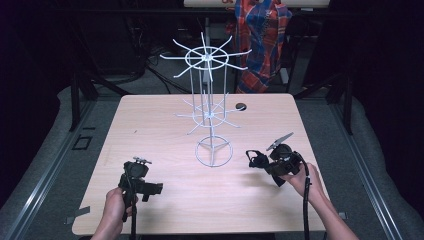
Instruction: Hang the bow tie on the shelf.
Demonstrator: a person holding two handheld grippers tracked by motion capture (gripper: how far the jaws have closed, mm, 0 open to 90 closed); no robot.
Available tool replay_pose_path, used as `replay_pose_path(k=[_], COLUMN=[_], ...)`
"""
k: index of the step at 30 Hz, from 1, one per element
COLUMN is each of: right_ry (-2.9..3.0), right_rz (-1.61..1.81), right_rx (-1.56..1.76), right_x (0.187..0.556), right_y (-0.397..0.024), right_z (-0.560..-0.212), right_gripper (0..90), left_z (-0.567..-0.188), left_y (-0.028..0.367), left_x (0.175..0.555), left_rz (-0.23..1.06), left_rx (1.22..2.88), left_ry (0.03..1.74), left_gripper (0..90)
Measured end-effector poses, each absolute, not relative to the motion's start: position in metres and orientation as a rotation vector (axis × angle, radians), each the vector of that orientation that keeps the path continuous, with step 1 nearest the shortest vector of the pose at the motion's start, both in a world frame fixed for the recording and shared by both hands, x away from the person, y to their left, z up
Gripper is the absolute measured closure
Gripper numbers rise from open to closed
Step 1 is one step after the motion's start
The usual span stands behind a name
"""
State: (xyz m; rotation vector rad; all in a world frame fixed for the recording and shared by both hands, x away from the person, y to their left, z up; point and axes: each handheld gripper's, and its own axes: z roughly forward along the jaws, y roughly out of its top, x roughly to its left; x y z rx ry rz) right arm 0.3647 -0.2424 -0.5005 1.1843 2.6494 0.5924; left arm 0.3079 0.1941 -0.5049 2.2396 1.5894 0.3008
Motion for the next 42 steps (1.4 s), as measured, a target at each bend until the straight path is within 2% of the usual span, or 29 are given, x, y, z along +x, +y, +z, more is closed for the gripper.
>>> replay_pose_path(k=[42], right_ry=[2.500], right_rz=[0.805], right_rx=[1.131], right_x=[0.361], right_y=[-0.230], right_z=[-0.468], right_gripper=[72.6], left_z=[-0.505], left_y=[0.193], left_x=[0.308], left_rz=[0.298], left_rx=[2.243], left_ry=[1.581], left_gripper=[20.0])
